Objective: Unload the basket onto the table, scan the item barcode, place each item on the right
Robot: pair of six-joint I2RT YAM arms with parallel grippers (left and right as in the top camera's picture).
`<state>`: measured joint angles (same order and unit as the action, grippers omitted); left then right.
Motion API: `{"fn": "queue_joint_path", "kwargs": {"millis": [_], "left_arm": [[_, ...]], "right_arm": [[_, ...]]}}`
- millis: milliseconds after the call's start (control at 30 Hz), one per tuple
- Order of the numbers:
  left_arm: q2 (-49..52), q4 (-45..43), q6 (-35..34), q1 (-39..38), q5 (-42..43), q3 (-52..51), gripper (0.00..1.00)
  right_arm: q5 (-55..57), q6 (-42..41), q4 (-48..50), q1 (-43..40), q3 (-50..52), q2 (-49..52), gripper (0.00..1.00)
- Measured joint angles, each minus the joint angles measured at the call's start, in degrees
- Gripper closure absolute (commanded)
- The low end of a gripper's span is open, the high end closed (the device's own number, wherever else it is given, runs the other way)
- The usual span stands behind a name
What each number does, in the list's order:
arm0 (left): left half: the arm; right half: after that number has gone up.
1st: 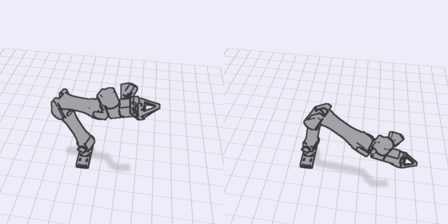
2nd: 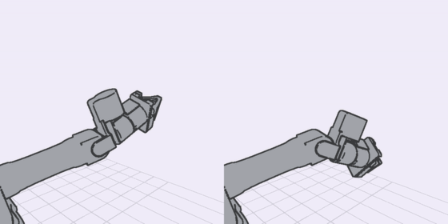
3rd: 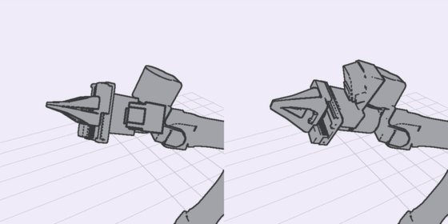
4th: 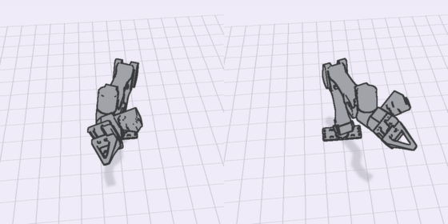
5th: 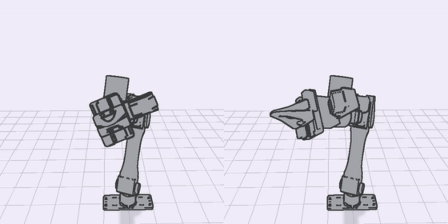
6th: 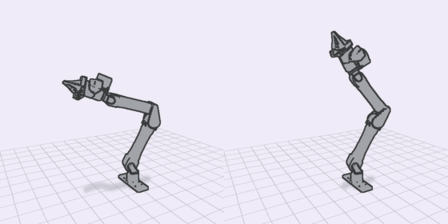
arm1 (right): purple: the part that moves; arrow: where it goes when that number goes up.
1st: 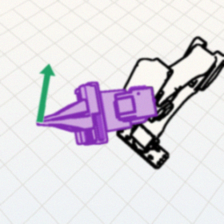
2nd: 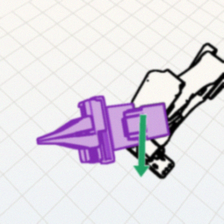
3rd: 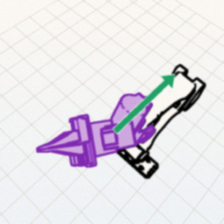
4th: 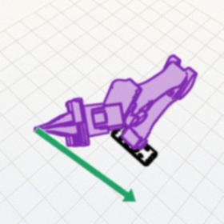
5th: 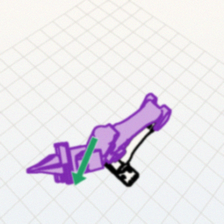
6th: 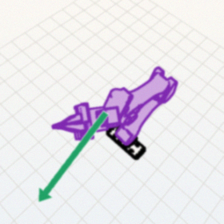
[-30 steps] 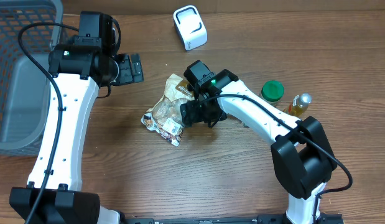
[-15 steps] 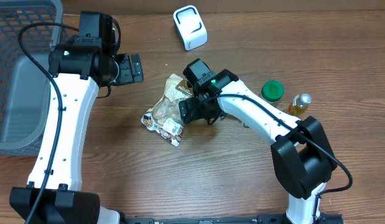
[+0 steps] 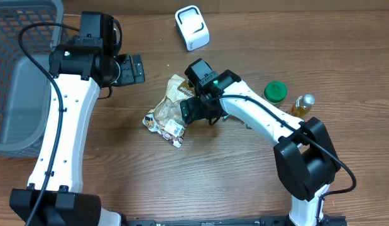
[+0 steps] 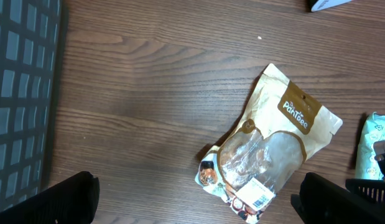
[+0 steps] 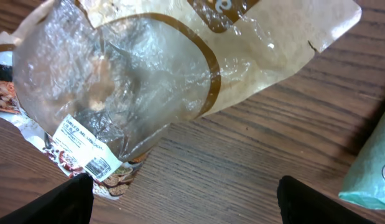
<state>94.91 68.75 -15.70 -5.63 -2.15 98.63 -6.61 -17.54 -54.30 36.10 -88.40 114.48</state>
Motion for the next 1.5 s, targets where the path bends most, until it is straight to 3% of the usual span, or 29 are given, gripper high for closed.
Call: {"fn": "queue_joint_path", "kwargs": {"millis": [1167, 1500], "left_arm": [[0.00, 0.00, 0.00, 0.00, 0.00, 0.00, 0.00], [0.00, -2.78, 0.00, 0.00, -0.07, -0.09, 0.01]], "right_arm": [[0.00, -0.02, 6.05, 0.00, 0.13, 0.00, 0.07], [0.22, 0.68, 16.98, -0.02, 4.61, 0.00, 0.04]]}}
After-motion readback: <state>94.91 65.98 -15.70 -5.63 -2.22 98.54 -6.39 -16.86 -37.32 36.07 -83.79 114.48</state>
